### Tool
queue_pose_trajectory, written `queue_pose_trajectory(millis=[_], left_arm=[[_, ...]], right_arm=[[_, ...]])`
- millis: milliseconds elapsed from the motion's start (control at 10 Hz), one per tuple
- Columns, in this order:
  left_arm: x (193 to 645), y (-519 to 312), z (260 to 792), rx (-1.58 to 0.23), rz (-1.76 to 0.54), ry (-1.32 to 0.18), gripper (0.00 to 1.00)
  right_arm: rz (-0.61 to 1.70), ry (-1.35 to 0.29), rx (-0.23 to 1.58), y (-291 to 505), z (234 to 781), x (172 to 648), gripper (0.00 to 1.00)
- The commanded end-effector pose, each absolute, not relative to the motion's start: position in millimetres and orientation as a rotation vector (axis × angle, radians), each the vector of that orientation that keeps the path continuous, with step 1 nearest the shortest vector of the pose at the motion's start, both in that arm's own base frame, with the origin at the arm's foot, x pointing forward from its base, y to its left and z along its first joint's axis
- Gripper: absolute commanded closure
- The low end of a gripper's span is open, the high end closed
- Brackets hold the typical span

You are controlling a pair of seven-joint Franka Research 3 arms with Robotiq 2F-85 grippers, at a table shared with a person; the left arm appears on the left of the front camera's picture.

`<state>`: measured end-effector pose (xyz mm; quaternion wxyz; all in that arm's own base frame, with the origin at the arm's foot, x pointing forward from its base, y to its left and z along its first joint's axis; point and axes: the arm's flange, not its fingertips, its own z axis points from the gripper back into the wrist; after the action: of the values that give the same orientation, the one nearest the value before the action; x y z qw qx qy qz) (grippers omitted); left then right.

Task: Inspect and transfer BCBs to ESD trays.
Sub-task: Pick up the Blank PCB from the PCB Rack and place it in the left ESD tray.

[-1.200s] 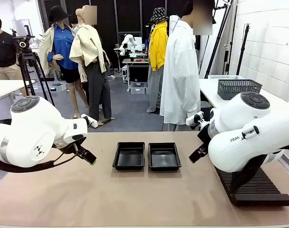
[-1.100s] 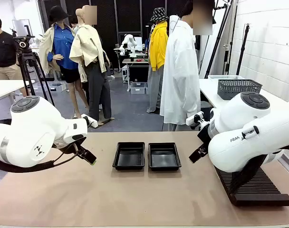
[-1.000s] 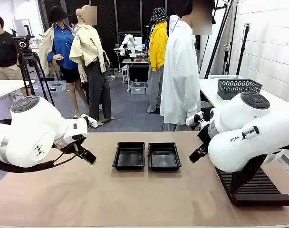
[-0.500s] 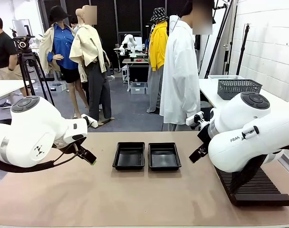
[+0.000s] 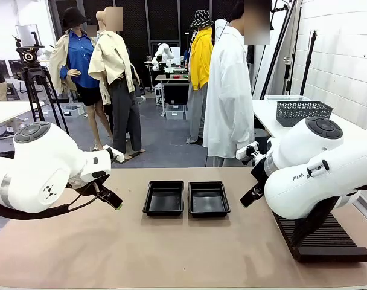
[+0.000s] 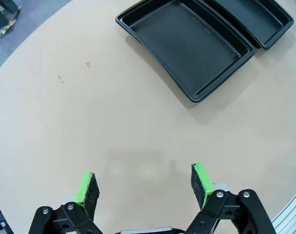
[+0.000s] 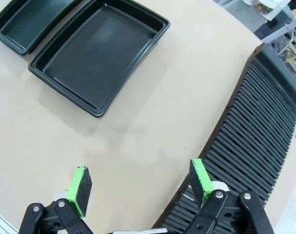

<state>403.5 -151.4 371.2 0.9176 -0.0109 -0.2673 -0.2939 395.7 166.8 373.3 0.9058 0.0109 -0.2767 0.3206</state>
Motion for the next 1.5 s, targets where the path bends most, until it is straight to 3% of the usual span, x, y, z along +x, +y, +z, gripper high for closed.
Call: queue_pose_trajectory(millis=[0,300,500,900,1400], left_arm=[[403.5,-151.1,371.3,-0.022,-0.604,-0.55,0.0],[403.5,-151.4,371.2,-0.022,-0.605,-0.55,0.0],[407.8,-139.9,396.5,-0.081,-0.564,-0.522,0.0],[419.9,-105.6,456.8,-0.223,-0.435,-0.409,0.0],[421.9,-15.3,477.4,-0.567,-0.332,-0.305,0.0]], right_arm=[[0.663,-0.572,0.023,167.0,373.3,395.7,0.0],[0.662,-0.571,0.022,166.8,373.3,395.7,0.0],[0.6,-0.517,0.036,151.4,401.1,398.2,0.0],[0.496,-0.331,0.239,110.9,458.6,428.8,0.0],[0.368,-0.317,0.552,29.7,495.4,430.8,0.0]])
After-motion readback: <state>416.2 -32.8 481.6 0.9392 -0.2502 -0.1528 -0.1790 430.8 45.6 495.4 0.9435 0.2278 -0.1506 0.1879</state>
